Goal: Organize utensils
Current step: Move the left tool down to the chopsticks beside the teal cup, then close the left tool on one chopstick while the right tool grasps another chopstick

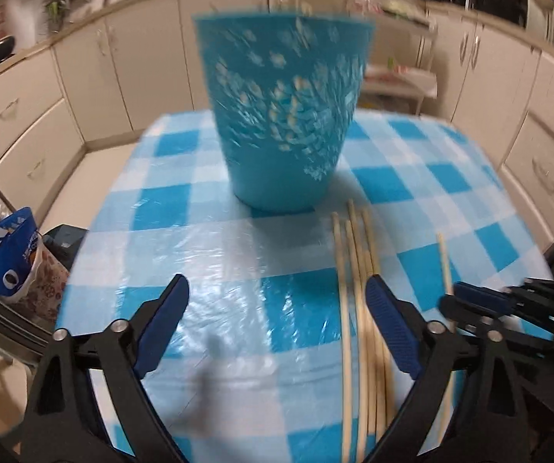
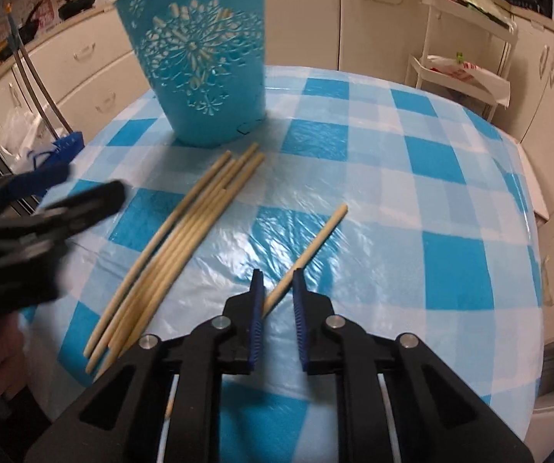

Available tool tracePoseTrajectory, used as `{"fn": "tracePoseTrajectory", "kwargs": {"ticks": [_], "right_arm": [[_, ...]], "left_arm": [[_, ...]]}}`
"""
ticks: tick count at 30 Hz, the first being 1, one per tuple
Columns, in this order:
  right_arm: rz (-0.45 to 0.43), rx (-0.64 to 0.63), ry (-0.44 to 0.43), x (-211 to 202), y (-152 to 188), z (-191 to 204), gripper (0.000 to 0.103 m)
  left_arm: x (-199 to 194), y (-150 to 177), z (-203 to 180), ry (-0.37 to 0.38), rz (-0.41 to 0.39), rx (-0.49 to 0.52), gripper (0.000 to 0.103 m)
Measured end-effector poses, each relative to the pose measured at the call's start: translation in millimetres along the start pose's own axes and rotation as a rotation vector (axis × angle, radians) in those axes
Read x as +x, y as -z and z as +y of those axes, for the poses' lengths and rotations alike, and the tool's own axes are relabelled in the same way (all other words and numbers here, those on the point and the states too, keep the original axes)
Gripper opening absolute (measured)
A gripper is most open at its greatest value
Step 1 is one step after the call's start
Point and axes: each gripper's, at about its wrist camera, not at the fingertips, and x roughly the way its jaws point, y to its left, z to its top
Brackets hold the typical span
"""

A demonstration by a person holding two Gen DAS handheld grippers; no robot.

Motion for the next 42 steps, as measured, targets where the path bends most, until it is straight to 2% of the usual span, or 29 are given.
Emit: {"fn": "tracePoseTrajectory", "kwargs": {"ticks": [4,8,11,13,14,16,18,20,22,26,30,31,32,34,36,39,42], "right_arm": [[-0.005,0.059,-0.042,-0.8,0.1,-7.4,0.014],[-0.014,0.083,-0.055,-0.3,-0.1,-9.3,0.014],[-0.013,0.071,-0.051,1.4,-2.8,-6.6,0.014],[-0.008,0.038,-0.048,2.9,-5.6,-2.0,0.014],[-0.002,0.014,-0.050,3.9,-6.9,0.8,0.014],[0.013,-0.039,-0.062,6.1,-10.3,6.6,0.014],[0.028,-0.064,-0.071,7.4,-12.4,9.1,0.014],[0.042,-0.044,-0.073,8.1,-14.2,6.5,0.014],[0.049,-0.001,-0.071,8.7,-15.4,3.7,0.016],[0.047,0.043,-0.031,10.5,-18.9,7.7,0.025],[0.041,-0.022,0.045,14.1,-20.0,22.4,0.025],[0.045,-0.064,0.054,14.5,-19.7,27.5,0.022],[0.051,-0.078,0.035,14.5,-19.1,28.9,0.011],[0.070,-0.118,0.012,13.1,-18.0,31.5,0.008],[0.083,-0.129,-0.011,11.4,-16.5,28.2,0.007],[0.098,-0.082,-0.045,10.2,-16.4,16.1,0.007],[0.104,-0.071,-0.052,10.6,-16.7,13.0,0.007]], "left_arm": [[25.5,-3.9,-8.2,-0.014,0.074,0.009,0.072],[39.0,-4.2,-12.6,-0.020,0.098,0.019,0.065],[40.9,-6.3,-16.4,-0.008,0.084,0.022,0.060],[40.4,-7.1,-16.5,-0.010,0.072,0.012,0.038],[39.9,-7.1,-13.7,-0.018,0.066,-0.014,0.034],[38.7,-6.7,-4.8,-0.045,0.055,-0.075,0.010],[34.2,-1.6,12.0,-0.046,0.046,-0.180,0.006],[26.8,7.4,25.7,-0.037,0.033,-0.272,0.005],[23.3,12.2,30.7,-0.016,0.031,-0.295,0.005],[23.9,8.2,32.6,0.007,0.066,-0.271,0.006],[29.6,-2.8,34.4,0.003,0.104,-0.229,0.010],[31.5,-4.9,33.1,-0.003,0.114,-0.210,0.011],[33.4,-7.4,30.3,-0.005,0.128,-0.183,0.011],[35.1,-10.6,28.1,0.006,0.144,-0.152,0.010],[36.3,-11.7,32.0,0.049,0.151,-0.166,0.006],[37.7,-10.8,40.0,0.106,0.151,-0.191,0.005],[37.4,-11.2,38.8,0.119,0.159,-0.153,0.005]]}}
